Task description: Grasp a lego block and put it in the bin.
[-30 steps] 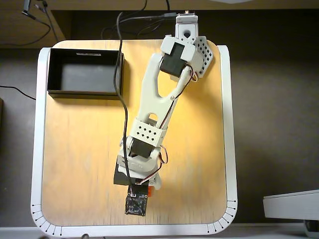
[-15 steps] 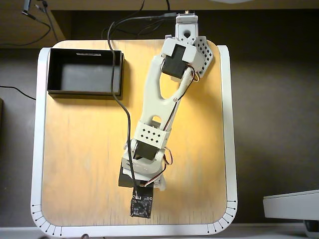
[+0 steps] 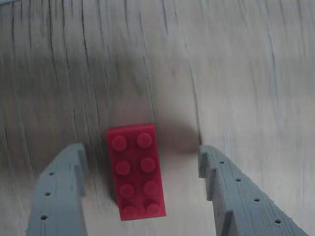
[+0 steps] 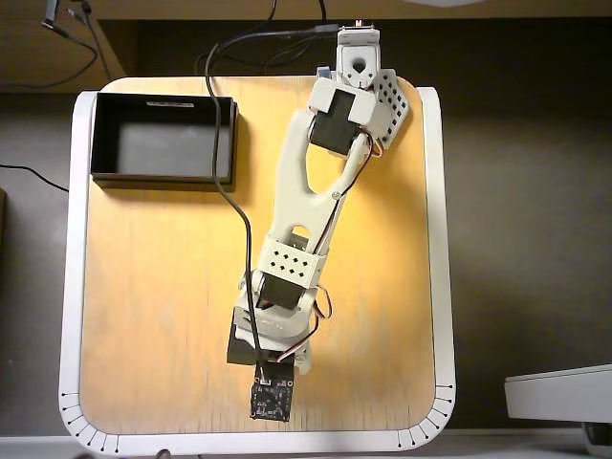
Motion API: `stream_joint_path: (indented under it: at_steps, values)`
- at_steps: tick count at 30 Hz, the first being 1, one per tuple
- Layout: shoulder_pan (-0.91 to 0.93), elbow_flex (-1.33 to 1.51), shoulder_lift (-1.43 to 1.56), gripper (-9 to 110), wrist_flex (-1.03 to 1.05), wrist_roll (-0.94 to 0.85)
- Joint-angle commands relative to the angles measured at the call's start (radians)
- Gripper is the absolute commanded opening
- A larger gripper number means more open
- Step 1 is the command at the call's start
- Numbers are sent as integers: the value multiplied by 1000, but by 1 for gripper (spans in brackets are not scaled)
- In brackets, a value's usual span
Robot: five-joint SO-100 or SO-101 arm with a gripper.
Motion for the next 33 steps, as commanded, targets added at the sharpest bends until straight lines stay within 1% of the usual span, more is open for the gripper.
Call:
stream_joint_path:
  at_steps: [1,9,16,20,24,33]
  values:
    - [-3,-146,21,13,-23,-2]
    - [15,-140,23,6,-3,-8]
    - [26,-140,38,1,80,-11]
    - [28,-138,72,1,127,-35]
    - [37,-138,156,1,198,-60]
    - [114,-138,466,1,410,-115]
